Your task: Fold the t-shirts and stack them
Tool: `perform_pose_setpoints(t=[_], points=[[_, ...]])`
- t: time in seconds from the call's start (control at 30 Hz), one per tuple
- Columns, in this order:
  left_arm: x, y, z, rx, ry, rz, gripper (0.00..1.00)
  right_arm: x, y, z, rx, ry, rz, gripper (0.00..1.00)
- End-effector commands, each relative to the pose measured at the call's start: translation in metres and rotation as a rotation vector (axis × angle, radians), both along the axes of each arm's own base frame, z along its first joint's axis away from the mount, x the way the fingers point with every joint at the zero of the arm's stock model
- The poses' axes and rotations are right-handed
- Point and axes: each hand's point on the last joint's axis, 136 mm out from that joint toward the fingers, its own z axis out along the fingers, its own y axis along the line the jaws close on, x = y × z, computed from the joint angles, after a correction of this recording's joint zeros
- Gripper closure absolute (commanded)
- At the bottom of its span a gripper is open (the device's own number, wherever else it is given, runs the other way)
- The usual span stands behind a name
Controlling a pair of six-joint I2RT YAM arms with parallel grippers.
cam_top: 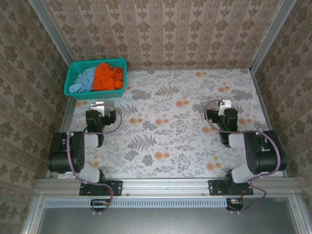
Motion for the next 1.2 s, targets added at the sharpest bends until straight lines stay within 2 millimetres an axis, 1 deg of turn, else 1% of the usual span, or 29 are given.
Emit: perform_pose_setpoints(t=[0.0, 0.03, 0.07, 0.1, 0.17, 0.2, 0.23, 0.3, 0.33, 0.4, 0.43, 0.47, 0.5, 0.53, 0.6, 0.63, 0.67, 0.73, 0.77, 0.8, 0.83, 0.87, 0.9, 0.93, 0.97, 1.0, 1.07, 1.13, 1.17], points=[[-0.004, -0.006, 0.044, 0.064, -0.053, -0.001, 0.00, -0.006, 0.014, 0.040, -0.042, -0.053, 0.053, 0.00], [-0.005, -0.012, 0.058, 0.070, -0.069, -0.009, 0.00, -0.007, 0.020, 0.050, -0.041, -0.054, 0.074, 0.00], [-0.006, -0.017, 0.076, 0.044, -0.101, 0.002, 0.00, -0.008, 0.026, 0.061, -0.009, -0.066, 0.096, 0.01], [-0.007, -0.021, 0.093, -0.014, -0.136, 0.018, 0.00, -0.009, 0.027, 0.075, 0.049, -0.096, 0.082, 0.01], [-0.006, -0.028, 0.121, -0.180, -0.174, 0.022, 0.00, -0.015, 0.017, 0.095, 0.237, -0.140, -0.035, 0.00], [-0.006, -0.036, 0.131, -0.248, -0.168, -0.013, 0.00, -0.021, 0.012, 0.103, 0.368, -0.156, -0.090, 0.00], [-0.006, -0.044, 0.139, -0.297, -0.163, -0.052, 0.00, -0.025, 0.011, 0.108, 0.475, -0.158, -0.109, 0.00], [-0.002, -0.048, 0.148, -0.420, -0.178, -0.045, 0.00, -0.037, 0.011, 0.114, 0.682, -0.159, -0.144, 0.00], [0.001, -0.045, 0.150, -0.479, -0.187, -0.029, 0.00, -0.042, 0.013, 0.116, 0.735, -0.170, -0.128, 0.00], [0.012, -0.038, 0.151, -0.633, -0.202, -0.035, 0.00, -0.048, 0.030, 0.133, 0.767, -0.244, 0.009, 0.01], [0.021, -0.034, 0.149, -0.694, -0.198, -0.030, 0.00, -0.047, 0.035, 0.134, 0.784, -0.224, 0.032, 0.00], [0.031, -0.027, 0.150, -0.747, -0.184, -0.007, 0.00, -0.043, 0.041, 0.128, 0.793, -0.172, 0.029, 0.00], [0.041, -0.025, 0.151, -0.763, -0.166, -0.001, 0.00, -0.039, 0.051, 0.122, 0.785, -0.117, 0.040, 0.01], [0.053, -0.025, 0.152, -0.748, -0.133, 0.006, 0.00, -0.034, 0.069, 0.116, 0.752, -0.047, 0.084, 0.00], [0.076, -0.021, 0.146, -0.686, -0.033, 0.095, 0.00, -0.030, 0.107, 0.099, 0.637, 0.109, 0.129, 0.00], [0.090, -0.022, 0.146, -0.644, 0.020, 0.122, 0.00, -0.031, 0.129, 0.088, 0.548, 0.197, 0.157, 0.01], [0.104, -0.020, 0.139, -0.593, 0.087, 0.168, 0.00, -0.033, 0.152, 0.078, 0.473, 0.272, 0.197, 0.02], [0.129, -0.015, 0.129, -0.522, 0.187, 0.238, 0.00, -0.041, 0.191, 0.063, 0.391, 0.387, 0.278, 0.05], [0.142, -0.013, 0.120, -0.487, 0.225, 0.253, 0.00, -0.045, 0.210, 0.058, 0.376, 0.418, 0.331, 0.08], [0.155, -0.008, 0.120, -0.463, 0.239, 0.280, 0.00, -0.050, 0.225, 0.058, 0.365, 0.419, 0.379, 0.09], [0.169, -0.004, 0.110, -0.427, 0.272, 0.299, 0.01, -0.053, 0.238, 0.048, 0.337, 0.425, 0.405, 0.09], [0.181, -0.002, 0.108, -0.392, 0.293, 0.297, 0.02, -0.056, 0.249, 0.045, 0.314, 0.411, 0.440, 0.09], [0.191, 0.001, 0.103, -0.364, 0.309, 0.307, 0.03, -0.058, 0.256, 0.043, 0.294, 0.404, 0.466, 0.09], [0.202, 0.004, 0.089, -0.336, 0.348, 0.317, 0.04, -0.059, 0.262, 0.039, 0.278, 0.404, 0.477, 0.09], [0.213, 0.002, 0.077, -0.324, 0.379, 0.300, 0.06, -0.060, 0.265, 0.035, 0.275, 0.414, 0.479, 0.09], [0.221, 0.002, 0.073, -0.320, 0.394, 0.288, 0.07, -0.060, 0.267, 0.032, 0.280, 0.423, 0.487, 0.09], [0.235, -0.004, 0.046, -0.309, 0.456, 0.262, 0.08, -0.062, 0.273, 0.027, 0.288, 0.439, 0.512, 0.09], [0.242, -0.010, 0.026, -0.304, 0.497, 0.245, 0.11, -0.062, 0.274, 0.024, 0.278, 0.446, 0.514, 0.10], [0.245, -0.014, 0.017, -0.306, 0.513, 0.229, 0.14, -0.062, 0.273, 0.023, 0.276, 0.448, 0.512, 0.10]])
